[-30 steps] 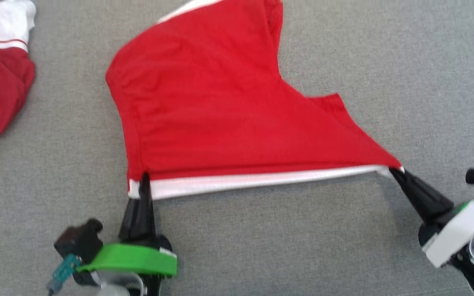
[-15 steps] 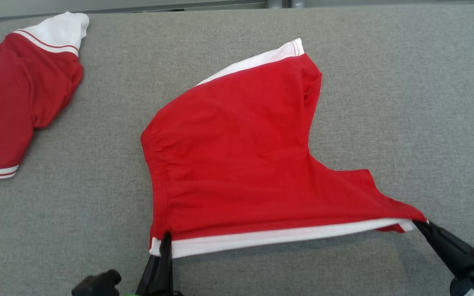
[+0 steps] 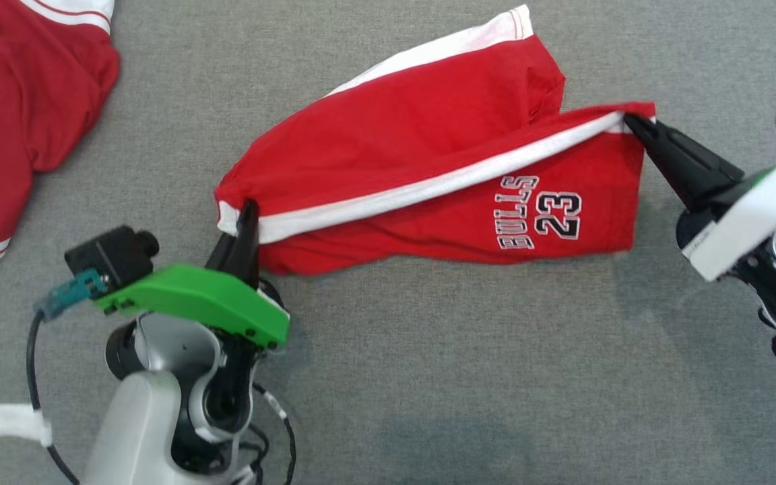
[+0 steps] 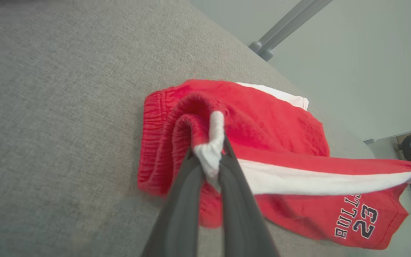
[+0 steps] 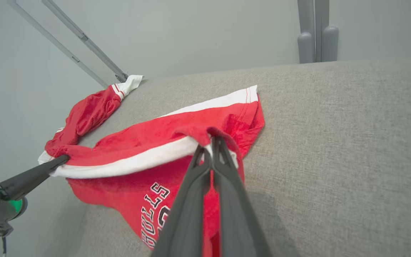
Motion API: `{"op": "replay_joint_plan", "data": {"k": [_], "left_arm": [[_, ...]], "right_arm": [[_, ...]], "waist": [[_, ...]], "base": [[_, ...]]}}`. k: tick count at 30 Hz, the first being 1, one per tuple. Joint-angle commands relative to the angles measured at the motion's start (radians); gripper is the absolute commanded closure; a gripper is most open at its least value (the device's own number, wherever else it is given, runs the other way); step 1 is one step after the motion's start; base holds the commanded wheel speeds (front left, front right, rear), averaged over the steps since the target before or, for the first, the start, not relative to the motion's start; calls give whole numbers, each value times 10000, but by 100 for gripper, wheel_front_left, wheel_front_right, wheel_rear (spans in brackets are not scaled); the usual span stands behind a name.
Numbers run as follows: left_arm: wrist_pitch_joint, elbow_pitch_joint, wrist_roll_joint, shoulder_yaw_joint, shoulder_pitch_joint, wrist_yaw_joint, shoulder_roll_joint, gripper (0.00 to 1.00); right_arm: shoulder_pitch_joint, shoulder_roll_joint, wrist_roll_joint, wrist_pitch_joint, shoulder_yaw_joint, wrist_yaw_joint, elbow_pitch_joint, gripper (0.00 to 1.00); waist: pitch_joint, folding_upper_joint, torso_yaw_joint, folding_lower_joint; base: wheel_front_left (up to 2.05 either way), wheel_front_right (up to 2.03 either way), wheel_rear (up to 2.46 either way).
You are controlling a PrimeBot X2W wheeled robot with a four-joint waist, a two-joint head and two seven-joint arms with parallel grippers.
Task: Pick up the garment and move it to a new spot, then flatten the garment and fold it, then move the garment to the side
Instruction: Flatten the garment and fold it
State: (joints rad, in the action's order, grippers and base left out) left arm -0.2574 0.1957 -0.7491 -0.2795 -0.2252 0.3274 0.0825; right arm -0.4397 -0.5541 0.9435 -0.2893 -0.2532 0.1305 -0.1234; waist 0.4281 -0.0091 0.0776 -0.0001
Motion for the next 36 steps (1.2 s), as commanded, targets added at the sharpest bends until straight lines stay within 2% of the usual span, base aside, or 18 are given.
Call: {"op": "replay_joint_plan", "data": {"k": [1, 3, 10, 19, 21, 22, 32, 36], "left_arm": [[-140, -196, 40, 87, -392, 130, 103, 100], [-387, -699, -154, 291, -1005, 390, 21, 100], [-920, -2603, -1122, 475, -2846, 851, -220, 100], [-926, -4462, -1725, -121, -4319, 1027, -304, 98], [-840, -4754, -1831, -192, -4536, 1075, -299, 40], [-809, -4856, -1913, -256, -4624, 1093, -299, 0], [192, -5334, -3332, -673, -5266, 1154, -305, 0], [1107, -5458, -3759, -540, -5340, 1106, -302, 0]], "right_arm": [[-388, 121, -51, -60, -156, 4, 284, 100], [-1131, 386, -113, -40, -432, 4, 1046, 100], [-2866, 923, -370, 310, -1363, 4, 3082, 100], [-3903, 939, -524, 842, -1743, 4, 5023, 100], [-4063, 923, -550, 914, -1828, 4, 5340, 100], [-4136, 917, -546, 946, -1881, 4, 5458, 100], [-4615, 819, -495, 1279, -2154, 4, 6513, 100], [-4847, 805, -615, 1316, -2089, 4, 7129, 100]], "waist": [[128, 91, 175, 1], [145, 91, 237, 1], [63, 91, 495, 1], [-94, 91, 670, 1], [-128, 91, 691, 1], [-142, 91, 706, 1], [-298, 91, 1106, 1], [-432, 91, 1320, 1]], "base": [[0, 0, 0], [0, 0, 0], [0, 0, 0], [0, 0, 0], [0, 0, 0], [0, 0, 0], [0, 0, 0], [0, 0, 0]]}}
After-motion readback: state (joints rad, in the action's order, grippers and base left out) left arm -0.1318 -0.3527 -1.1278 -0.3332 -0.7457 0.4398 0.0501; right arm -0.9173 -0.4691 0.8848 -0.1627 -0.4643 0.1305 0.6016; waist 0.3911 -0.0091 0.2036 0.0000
